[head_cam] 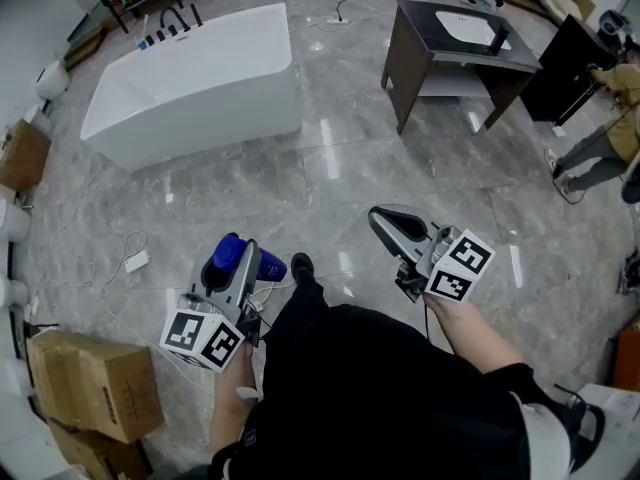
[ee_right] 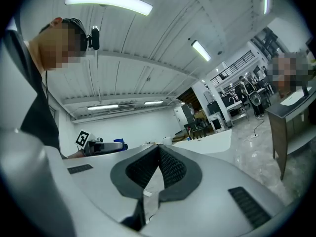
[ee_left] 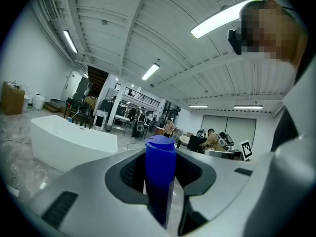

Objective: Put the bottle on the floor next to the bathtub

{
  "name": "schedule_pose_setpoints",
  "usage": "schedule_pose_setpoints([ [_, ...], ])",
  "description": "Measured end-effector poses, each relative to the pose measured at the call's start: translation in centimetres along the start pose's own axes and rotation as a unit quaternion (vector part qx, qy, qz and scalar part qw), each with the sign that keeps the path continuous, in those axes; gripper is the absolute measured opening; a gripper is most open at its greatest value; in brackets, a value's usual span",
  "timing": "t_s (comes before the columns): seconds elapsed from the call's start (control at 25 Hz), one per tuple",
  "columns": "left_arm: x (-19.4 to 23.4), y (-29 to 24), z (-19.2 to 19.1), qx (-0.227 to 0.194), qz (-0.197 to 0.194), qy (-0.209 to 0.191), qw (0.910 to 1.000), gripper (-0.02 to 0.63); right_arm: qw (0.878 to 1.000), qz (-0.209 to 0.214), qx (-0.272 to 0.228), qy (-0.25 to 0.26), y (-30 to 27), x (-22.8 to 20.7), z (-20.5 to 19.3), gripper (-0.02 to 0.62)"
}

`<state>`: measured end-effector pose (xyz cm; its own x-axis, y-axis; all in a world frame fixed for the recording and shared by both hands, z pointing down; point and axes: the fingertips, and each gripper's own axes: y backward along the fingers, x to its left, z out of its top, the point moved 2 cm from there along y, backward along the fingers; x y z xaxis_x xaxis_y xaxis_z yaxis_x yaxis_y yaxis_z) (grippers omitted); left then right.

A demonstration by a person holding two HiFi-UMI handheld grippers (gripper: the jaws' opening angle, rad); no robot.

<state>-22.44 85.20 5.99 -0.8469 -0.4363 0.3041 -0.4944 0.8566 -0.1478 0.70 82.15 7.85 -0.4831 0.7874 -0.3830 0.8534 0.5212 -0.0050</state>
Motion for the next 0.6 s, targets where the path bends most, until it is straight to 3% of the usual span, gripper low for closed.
schedule_pose_setpoints([
  [0.32, 5.2, -10.0, 2.5, -0.010, -0.042, 0.003, 0.9991, 0.153, 1.000, -0.028, 0.008, 0.000, -5.6, -8.2, 2.3, 0.028],
  [0.6, 13.4, -20.1, 7.0, 0.016, -0.078, -0.010, 0.9968, 0.153, 0.999, -0.034, 0.021, -0.002, -16.1, -15.3, 6.0, 0.028],
])
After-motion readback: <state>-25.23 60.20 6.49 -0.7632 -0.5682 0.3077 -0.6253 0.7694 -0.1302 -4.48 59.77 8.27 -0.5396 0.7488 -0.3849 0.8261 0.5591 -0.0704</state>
